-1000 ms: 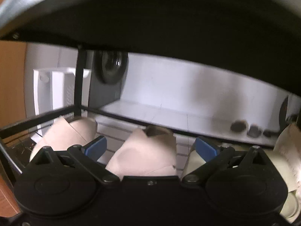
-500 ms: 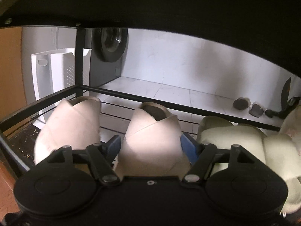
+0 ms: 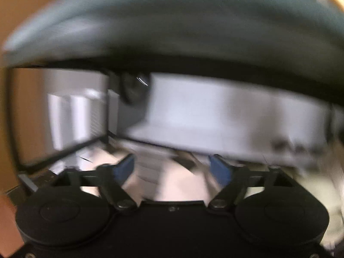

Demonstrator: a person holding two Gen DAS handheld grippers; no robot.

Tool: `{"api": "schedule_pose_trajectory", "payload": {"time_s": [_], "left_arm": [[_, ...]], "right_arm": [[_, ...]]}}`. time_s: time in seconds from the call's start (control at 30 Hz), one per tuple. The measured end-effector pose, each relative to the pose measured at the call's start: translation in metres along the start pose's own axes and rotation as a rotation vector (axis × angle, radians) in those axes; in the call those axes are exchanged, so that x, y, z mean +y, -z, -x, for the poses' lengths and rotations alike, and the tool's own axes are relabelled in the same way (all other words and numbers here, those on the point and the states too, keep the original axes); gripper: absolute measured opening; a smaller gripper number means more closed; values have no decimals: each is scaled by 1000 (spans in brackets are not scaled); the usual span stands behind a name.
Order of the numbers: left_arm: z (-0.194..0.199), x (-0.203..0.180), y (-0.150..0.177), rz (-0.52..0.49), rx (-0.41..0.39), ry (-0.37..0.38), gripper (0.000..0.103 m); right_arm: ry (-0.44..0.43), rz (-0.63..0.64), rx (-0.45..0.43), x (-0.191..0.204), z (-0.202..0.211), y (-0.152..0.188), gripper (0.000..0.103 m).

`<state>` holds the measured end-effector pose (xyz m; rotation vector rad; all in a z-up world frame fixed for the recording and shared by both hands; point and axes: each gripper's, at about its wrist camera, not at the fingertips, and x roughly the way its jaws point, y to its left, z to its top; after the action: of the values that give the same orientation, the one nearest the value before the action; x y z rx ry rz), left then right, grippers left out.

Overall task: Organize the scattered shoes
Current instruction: 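Push the beige mules onto the rack shelf with the right gripper, then open the right gripper to release the mules on the shelf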

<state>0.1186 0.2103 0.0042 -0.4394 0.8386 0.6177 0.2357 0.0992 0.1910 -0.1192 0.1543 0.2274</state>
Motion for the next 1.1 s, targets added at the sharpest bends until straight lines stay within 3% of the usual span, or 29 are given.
{"api": "schedule_pose_trajectory", "payload": {"time_s": [0.07,0.13,0.27,0.33,0.4,0.47,0.63,0.7,0.83,0.87,0.93,0.97,1.03,1.1], "left_arm": [[0,0,0,-3,-3,-2,102],[0,-1,0,-8,-9,0,102],[-2,-1,0,-6,-17,5,102],[-3,-3,0,-12,-27,3,102],[-3,-4,-1,-17,-31,3,102],[-3,-4,-1,-19,-33,3,102],[-3,-4,-1,-24,-37,4,102],[-4,-4,-1,-27,-39,5,102],[-4,-4,-1,-31,-42,5,102],[-4,-4,-2,-30,-44,10,102],[-2,-3,-2,-26,-54,23,102],[0,-3,-2,-29,-64,25,102],[1,-5,-2,-41,-77,25,102],[2,-9,-1,-70,-91,29,102]], "right_arm": [[-76,-2,-10,13,-4,-3,92],[-118,-20,71,25,-29,-7,92],[-88,-13,265,36,-75,-9,85],[-73,-55,381,33,-99,-8,88],[-56,-78,414,31,-107,-7,88],[-23,-99,408,33,-106,-7,84],[189,-194,296,35,-95,5,83],[211,-182,303,40,-99,7,85],[196,-161,270,41,-90,7,88],[179,-145,237,41,-82,6,95],[109,-21,76,38,-41,8,100],[97,12,46,32,-26,11,100],[93,34,29,18,-6,16,100],[83,-28,47,-6,17,19,100]]}}
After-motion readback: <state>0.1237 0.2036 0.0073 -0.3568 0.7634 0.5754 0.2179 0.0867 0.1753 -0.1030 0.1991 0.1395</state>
